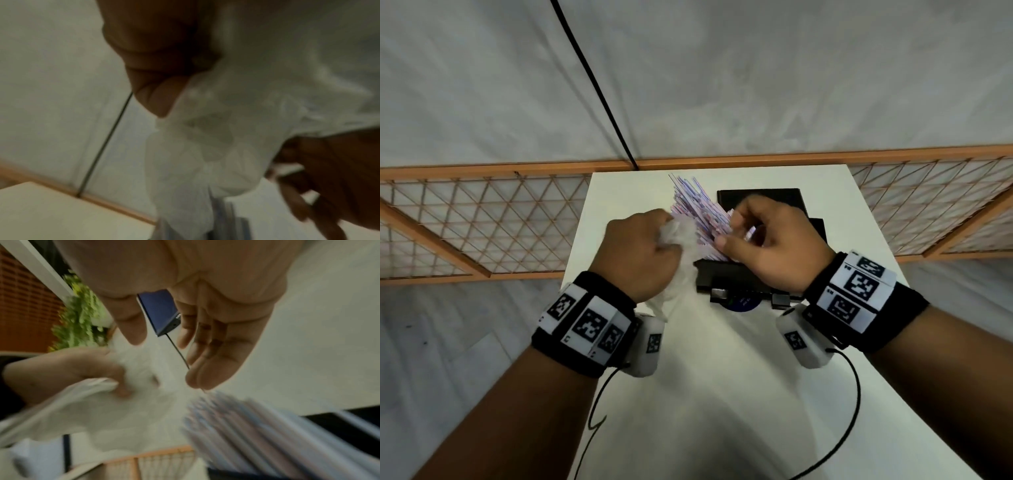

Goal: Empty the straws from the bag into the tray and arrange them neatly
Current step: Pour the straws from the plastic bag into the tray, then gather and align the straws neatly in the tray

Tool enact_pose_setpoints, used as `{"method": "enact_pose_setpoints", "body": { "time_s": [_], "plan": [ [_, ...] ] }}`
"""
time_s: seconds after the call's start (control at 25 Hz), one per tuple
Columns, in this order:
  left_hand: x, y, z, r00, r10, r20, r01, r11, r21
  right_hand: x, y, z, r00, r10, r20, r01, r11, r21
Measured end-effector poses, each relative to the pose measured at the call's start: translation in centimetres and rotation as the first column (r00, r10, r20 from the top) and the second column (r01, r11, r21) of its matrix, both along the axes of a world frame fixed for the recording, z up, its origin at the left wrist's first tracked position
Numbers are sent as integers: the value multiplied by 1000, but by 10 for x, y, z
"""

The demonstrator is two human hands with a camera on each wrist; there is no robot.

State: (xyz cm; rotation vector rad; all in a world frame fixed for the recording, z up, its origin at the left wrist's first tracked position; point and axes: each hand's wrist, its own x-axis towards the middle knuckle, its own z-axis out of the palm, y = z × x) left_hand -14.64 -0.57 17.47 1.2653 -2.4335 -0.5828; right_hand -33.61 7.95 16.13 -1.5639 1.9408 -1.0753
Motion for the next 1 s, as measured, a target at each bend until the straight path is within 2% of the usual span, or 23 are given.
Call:
{"method": "enact_pose_setpoints", "body": {
  "time_s": [0.08, 0.16, 0.28, 0.4, 0.56, 0.8, 1.0],
  "plan": [
    [14, -13, -17, 991, 95, 97, -103, 992, 76, -20, 6, -15, 988, -16, -153, 36, 992, 124],
    [21, -24, -41, 978, 162, 132, -182, 970, 161, -34, 11, -35, 963, 29, -268, 36, 972, 234],
    [19, -31, -79, 961, 181, 210, -234, 935, 268, -39, 10, -58, 917, 118, -382, 23, 938, 347],
    [17, -27, -104, 942, 179, 284, -275, 898, 345, -38, 5, -71, 900, 137, -414, 40, 919, 391],
    [18, -9, -135, 941, 119, 316, -206, 944, 258, -39, -1, -83, 918, 84, -387, 96, 901, 424],
    [24, 3, -169, 937, 200, 287, -300, 880, 367, -40, -9, -97, 911, 81, -403, 123, 882, 456],
    [24, -3, -176, 960, 148, 238, -229, 904, 362, -35, 3, -97, 909, 97, -406, 103, 890, 444]
  ]
}}
